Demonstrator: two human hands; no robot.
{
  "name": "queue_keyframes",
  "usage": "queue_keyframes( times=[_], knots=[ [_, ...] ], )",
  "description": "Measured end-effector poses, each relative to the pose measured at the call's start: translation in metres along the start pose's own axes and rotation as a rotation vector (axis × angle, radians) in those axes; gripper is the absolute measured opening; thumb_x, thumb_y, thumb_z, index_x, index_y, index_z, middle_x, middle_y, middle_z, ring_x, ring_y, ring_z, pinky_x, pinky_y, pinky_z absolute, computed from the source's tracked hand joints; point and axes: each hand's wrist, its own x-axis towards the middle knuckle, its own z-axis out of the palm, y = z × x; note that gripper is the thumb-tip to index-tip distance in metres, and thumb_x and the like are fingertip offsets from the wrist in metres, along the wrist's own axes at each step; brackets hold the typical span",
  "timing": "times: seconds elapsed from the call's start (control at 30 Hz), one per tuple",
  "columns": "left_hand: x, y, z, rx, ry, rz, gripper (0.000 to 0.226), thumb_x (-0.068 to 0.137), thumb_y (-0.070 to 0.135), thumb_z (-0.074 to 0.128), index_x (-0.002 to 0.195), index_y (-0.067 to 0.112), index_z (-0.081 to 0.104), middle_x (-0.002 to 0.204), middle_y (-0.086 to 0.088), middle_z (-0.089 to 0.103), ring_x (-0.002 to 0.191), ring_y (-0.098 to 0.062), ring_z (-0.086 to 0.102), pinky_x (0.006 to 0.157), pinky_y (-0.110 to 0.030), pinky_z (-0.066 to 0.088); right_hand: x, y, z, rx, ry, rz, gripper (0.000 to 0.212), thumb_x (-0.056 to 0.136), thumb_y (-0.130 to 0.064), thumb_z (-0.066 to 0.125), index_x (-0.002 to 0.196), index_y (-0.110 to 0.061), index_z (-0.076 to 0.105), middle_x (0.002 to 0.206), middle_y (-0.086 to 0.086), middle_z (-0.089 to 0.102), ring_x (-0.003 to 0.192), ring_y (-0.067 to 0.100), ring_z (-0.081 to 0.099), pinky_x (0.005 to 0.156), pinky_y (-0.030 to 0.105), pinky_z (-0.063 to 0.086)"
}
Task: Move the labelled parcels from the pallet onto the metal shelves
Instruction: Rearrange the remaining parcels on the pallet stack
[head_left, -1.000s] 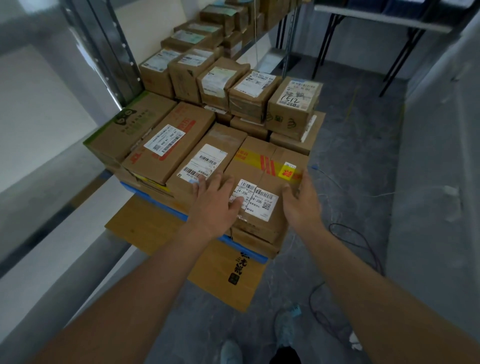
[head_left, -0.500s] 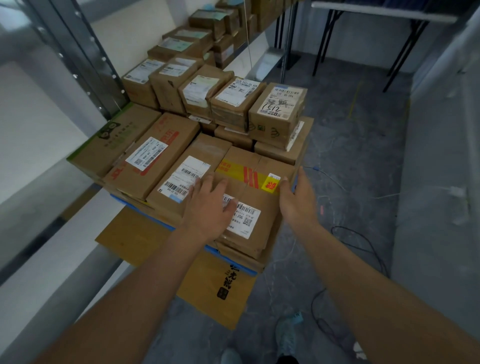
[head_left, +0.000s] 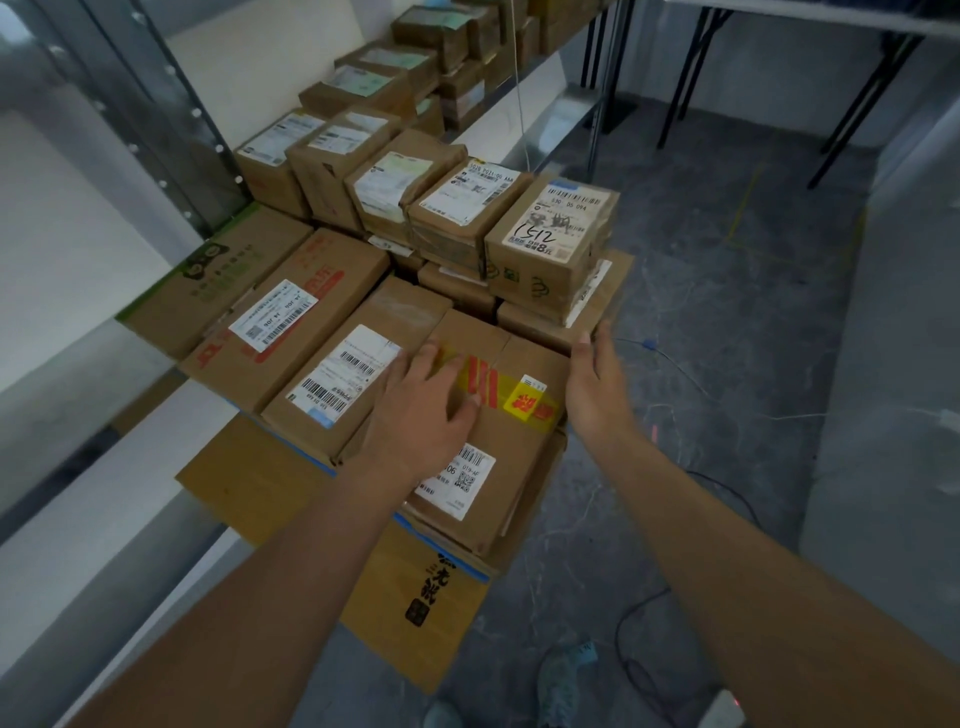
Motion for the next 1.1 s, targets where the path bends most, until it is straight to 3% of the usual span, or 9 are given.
queue_keyframes(
  times=[0.1, 0.3, 0.43, 0.53, 0.7, 0.83, 1.1],
  knots=[
    [-0.002, 0.001, 0.002, 0.006, 0.003, -0.006, 0.061, 0.101, 0.056, 0.046, 0.156, 0.035, 0.035, 0.169, 0.002, 0.016, 0.156, -0.03, 0.007, 0.124, -0.054, 0.019, 0.002, 0.0, 0.0, 0.018, -0.024, 0.003, 0.058, 0.109, -0.049, 0.024, 0.162, -0.031, 0.01, 0.167, -0.013, 0.014, 0.154, 0.01, 0.011, 0.094, 0.006, -0.004],
    [-0.001, 0.0, 0.001, -0.011, -0.003, -0.021, 0.063, 0.1, 0.058, 0.047, 0.157, 0.035, 0.035, 0.17, 0.005, 0.009, 0.157, -0.027, 0.004, 0.125, -0.053, 0.018, 0.007, -0.003, 0.0, -0.007, 0.009, -0.001, 0.059, 0.108, -0.051, 0.025, 0.162, -0.032, 0.011, 0.166, -0.011, 0.019, 0.154, 0.014, 0.016, 0.101, 0.023, 0.006],
    [-0.003, -0.004, -0.001, 0.018, -0.029, -0.063, 0.068, 0.098, 0.065, 0.044, 0.158, 0.035, 0.032, 0.17, 0.006, 0.005, 0.157, -0.033, 0.003, 0.126, -0.052, 0.014, 0.021, -0.005, 0.002, 0.011, 0.026, -0.039, 0.06, 0.109, -0.047, 0.03, 0.163, -0.029, 0.009, 0.167, -0.008, 0.019, 0.153, 0.015, 0.02, 0.12, 0.028, 0.015],
    [-0.005, -0.005, 0.001, 0.07, -0.054, -0.073, 0.074, 0.096, 0.072, 0.038, 0.159, 0.037, 0.024, 0.171, 0.005, 0.0, 0.156, -0.038, -0.001, 0.126, -0.054, 0.01, 0.028, -0.004, 0.006, 0.014, 0.022, -0.015, 0.06, 0.109, -0.042, 0.032, 0.162, -0.031, 0.006, 0.166, -0.007, 0.022, 0.151, 0.017, 0.024, 0.123, 0.038, 0.022],
    [-0.004, -0.005, 0.007, 0.144, -0.065, -0.081, 0.077, 0.096, 0.075, 0.025, 0.161, 0.037, 0.011, 0.171, 0.002, -0.008, 0.155, -0.042, -0.006, 0.126, -0.055, 0.006, 0.027, -0.002, 0.006, 0.018, 0.041, -0.027, 0.061, 0.108, -0.044, 0.032, 0.162, -0.032, 0.006, 0.167, -0.007, 0.021, 0.152, 0.017, 0.023, 0.123, 0.037, 0.021],
    [-0.002, -0.005, 0.009, 0.138, -0.062, -0.089, 0.078, 0.096, 0.076, 0.023, 0.161, 0.037, 0.009, 0.171, 0.002, -0.008, 0.155, -0.043, -0.006, 0.126, -0.057, 0.008, 0.019, 0.004, 0.006, 0.002, 0.073, 0.01, 0.063, 0.107, -0.05, 0.031, 0.162, -0.03, 0.006, 0.167, -0.004, 0.019, 0.153, 0.018, 0.02, 0.122, 0.038, 0.016],
    [-0.011, -0.013, 0.001, 0.102, -0.035, -0.144, 0.079, 0.096, 0.078, 0.018, 0.162, 0.036, 0.006, 0.171, -0.004, -0.003, 0.155, -0.043, -0.003, 0.126, -0.055, 0.004, 0.005, 0.014, 0.015, -0.072, 0.001, -0.009, 0.063, 0.109, -0.045, 0.029, 0.163, -0.023, 0.006, 0.167, -0.001, 0.019, 0.152, 0.018, 0.022, 0.124, 0.038, 0.022]
  ],
)
